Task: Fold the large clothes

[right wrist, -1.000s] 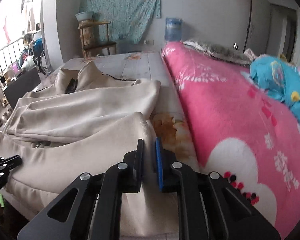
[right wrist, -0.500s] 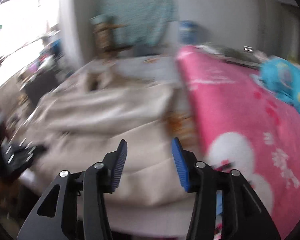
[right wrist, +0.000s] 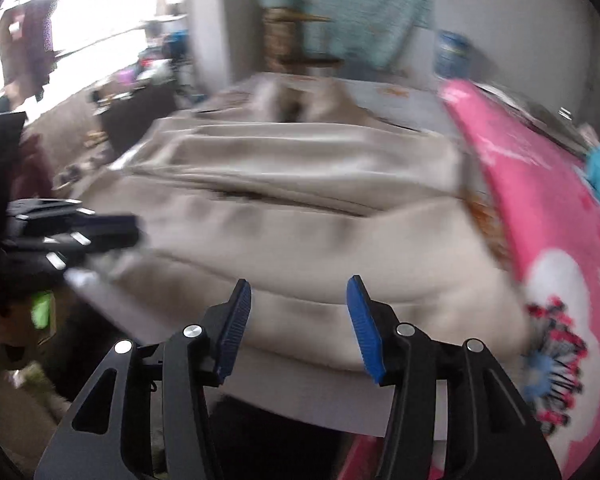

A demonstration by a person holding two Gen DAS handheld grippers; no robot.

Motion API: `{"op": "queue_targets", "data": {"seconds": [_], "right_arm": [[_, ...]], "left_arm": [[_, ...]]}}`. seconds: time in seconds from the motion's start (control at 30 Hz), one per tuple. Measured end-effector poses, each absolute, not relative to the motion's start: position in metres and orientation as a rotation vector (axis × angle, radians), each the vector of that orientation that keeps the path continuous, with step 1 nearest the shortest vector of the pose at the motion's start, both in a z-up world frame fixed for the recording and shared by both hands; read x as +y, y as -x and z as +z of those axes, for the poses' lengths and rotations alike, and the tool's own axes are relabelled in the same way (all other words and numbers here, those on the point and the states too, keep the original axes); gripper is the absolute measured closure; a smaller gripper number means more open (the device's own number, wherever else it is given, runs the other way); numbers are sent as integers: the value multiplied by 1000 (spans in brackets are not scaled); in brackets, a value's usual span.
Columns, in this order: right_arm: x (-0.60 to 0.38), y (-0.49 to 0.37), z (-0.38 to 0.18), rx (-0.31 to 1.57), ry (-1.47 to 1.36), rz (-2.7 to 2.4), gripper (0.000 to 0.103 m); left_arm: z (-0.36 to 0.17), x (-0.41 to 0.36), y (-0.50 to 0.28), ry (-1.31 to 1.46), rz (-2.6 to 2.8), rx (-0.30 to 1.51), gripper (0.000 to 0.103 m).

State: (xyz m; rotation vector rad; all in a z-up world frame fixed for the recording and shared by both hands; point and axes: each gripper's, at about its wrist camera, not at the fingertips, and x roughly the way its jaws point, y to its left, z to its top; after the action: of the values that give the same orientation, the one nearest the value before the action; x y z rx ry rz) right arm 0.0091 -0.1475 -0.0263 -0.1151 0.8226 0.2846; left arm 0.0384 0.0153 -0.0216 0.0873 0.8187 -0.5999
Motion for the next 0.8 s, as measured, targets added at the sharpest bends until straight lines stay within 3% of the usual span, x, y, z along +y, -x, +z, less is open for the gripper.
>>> {"op": "queue_targets", "data": {"seconds": [0.13,0.33,0.43,0.57,0.63,0.8], "right_arm": [[-125,-20,-59,881,159,285,53],[-117,-15,-29,808,129,321,53],[-103,-25,-53,872,151,329,53],[-110,-25,-41,867,156,298,52],[-120,-21,-30,836,171,251,52],[-170,-21,-28,828,137,38,38]], "left_arm": [[-44,14,-41,-67,-537,874,79],[-29,35,-34,-34,-494,838,78],[-44,41,-43,-16,-447,893,79],[-31,57,-41,0,-399,900,76],[-24,71,-40,4,-341,886,60],[-28,107,-56,-42,-45,943,38]]}}
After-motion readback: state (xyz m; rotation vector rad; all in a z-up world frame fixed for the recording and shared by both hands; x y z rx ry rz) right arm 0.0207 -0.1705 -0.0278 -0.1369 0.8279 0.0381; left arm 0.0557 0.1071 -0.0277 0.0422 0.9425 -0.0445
